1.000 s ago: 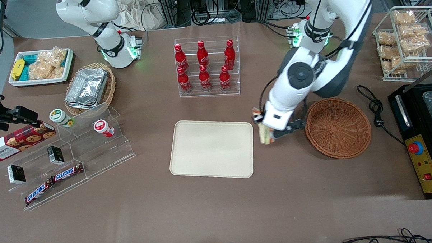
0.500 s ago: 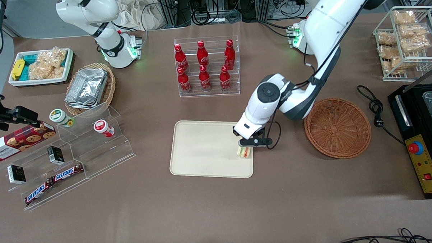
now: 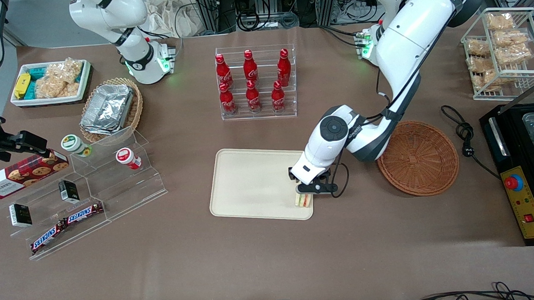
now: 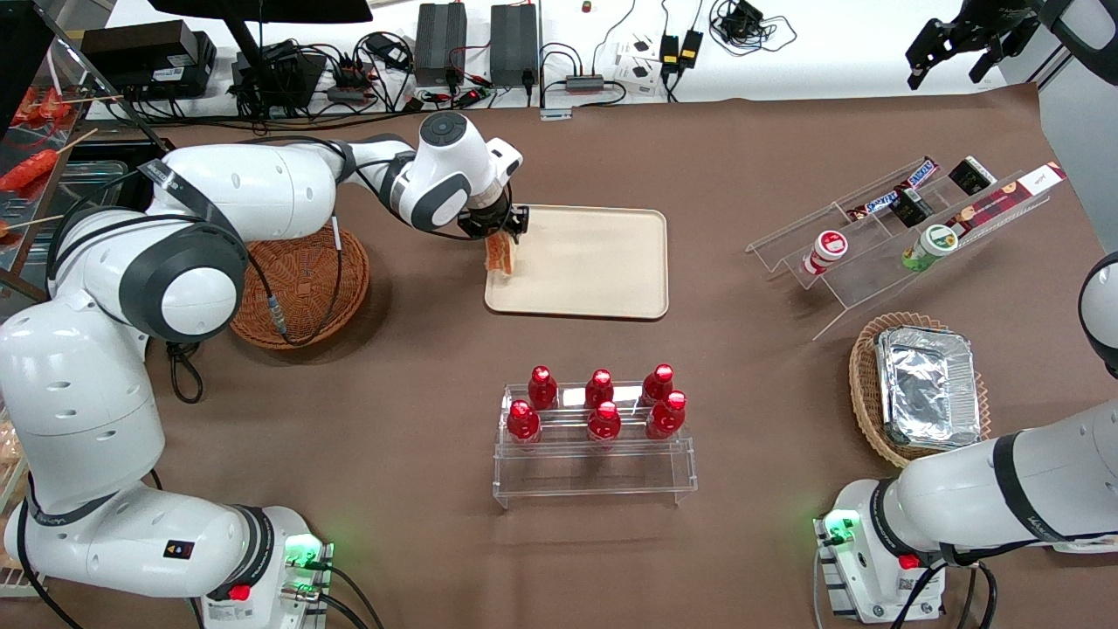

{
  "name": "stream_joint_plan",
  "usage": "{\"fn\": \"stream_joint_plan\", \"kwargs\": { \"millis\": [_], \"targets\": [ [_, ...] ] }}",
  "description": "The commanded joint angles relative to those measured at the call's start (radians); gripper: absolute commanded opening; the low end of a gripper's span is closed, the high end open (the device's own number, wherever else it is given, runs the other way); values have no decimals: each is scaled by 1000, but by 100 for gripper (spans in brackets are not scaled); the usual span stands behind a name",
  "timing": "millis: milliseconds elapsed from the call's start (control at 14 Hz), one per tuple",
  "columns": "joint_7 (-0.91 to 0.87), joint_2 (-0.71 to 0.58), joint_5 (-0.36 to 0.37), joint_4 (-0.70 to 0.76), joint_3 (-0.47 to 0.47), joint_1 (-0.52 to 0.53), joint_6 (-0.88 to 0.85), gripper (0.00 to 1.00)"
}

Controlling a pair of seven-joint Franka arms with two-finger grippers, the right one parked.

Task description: Place sandwich from basket to tray

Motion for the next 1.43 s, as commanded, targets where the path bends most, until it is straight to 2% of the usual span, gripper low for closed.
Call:
{"fn": "stream_joint_plan", "kwargs": {
  "millis": [0, 143, 286, 429, 571, 714, 786, 857, 929, 1071, 1143, 1214, 1357],
  "targets": [
    [-89, -106, 12, 10, 4, 7, -49, 100],
    [-93, -188, -26, 36, -6, 64, -173, 100],
    [-82, -266, -133, 105, -3, 88, -314, 100],
    [-39, -306, -185, 192, -4, 149, -470, 100],
    [115, -360, -308, 272, -1, 220, -633, 100],
    [308, -447, -374, 283, -1, 324, -814, 100],
    [381, -490, -383, 276, 5, 341, -887, 100],
    [444, -525, -383, 271, 46, 338, -954, 100],
    [507, -557, -386, 270, 133, 311, -1010, 100],
    [613, -649, -400, 221, 338, 180, -1072, 100],
    [627, -706, -397, 166, 406, 124, -1072, 100],
    [628, -749, -387, 118, 436, 105, -1062, 100],
    [630, -724, -385, 157, 438, 105, -1065, 100]
  ]
}}
